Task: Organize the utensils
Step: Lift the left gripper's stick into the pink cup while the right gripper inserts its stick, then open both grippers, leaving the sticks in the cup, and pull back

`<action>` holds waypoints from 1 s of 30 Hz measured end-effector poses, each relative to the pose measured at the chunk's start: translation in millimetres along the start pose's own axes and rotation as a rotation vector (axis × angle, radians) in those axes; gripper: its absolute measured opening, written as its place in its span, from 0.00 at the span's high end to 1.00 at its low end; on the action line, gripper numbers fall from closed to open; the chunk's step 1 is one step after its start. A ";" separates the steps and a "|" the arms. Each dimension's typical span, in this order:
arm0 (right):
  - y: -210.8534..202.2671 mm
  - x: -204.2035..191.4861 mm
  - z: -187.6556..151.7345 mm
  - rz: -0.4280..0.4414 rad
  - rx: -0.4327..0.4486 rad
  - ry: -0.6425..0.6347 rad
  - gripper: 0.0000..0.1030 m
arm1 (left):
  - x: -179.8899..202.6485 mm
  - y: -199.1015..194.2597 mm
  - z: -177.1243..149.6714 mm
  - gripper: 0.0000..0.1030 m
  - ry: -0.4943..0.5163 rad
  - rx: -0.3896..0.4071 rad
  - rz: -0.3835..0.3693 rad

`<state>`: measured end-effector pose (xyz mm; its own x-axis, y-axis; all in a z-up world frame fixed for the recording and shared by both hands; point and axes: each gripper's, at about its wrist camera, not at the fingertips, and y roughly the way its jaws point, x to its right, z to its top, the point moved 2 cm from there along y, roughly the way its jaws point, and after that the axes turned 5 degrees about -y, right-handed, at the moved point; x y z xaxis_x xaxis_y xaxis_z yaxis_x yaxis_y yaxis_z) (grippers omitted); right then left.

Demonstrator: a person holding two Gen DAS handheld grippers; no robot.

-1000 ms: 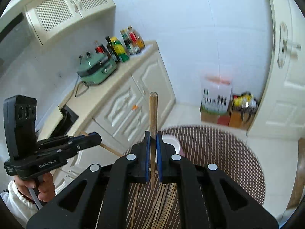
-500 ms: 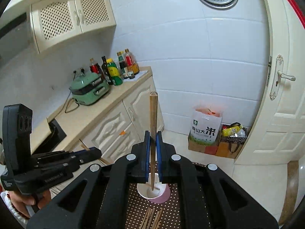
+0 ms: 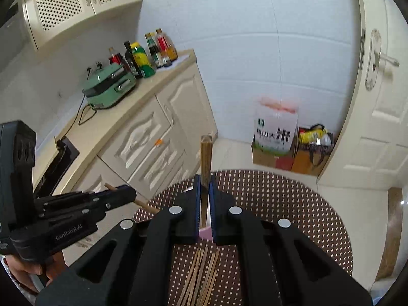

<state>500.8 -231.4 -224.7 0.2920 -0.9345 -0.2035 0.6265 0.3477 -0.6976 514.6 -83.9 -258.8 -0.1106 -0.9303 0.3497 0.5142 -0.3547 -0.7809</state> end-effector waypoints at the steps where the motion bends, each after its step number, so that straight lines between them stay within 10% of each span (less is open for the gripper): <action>1: 2.3 -0.4 -3.2 -0.001 -0.011 0.003 0.95 | -1.2 1.5 -1.6 0.95 -0.003 -0.007 0.004; 12: 20.1 -0.9 -19.7 0.009 -0.083 0.042 0.93 | -3.9 8.4 -6.9 0.91 0.011 -0.046 0.030; 15: 24.0 0.2 -23.7 0.026 -0.094 0.073 0.92 | -4.6 10.8 -9.0 0.74 0.017 -0.059 0.040; 17: 23.8 1.9 -25.4 0.036 -0.095 0.088 0.91 | -7.1 8.1 -10.2 0.44 0.009 -0.045 0.042; 30: -8.8 1.6 -34.5 0.003 -0.028 0.119 0.69 | -41.9 -1.3 -25.1 0.39 -0.035 -0.046 0.047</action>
<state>470.8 -238.5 -242.6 0.2049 -0.9363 -0.2852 0.6046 0.3502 -0.7154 497.2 -46.8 -285.4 -0.0570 -0.9425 0.3293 0.4786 -0.3153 -0.8195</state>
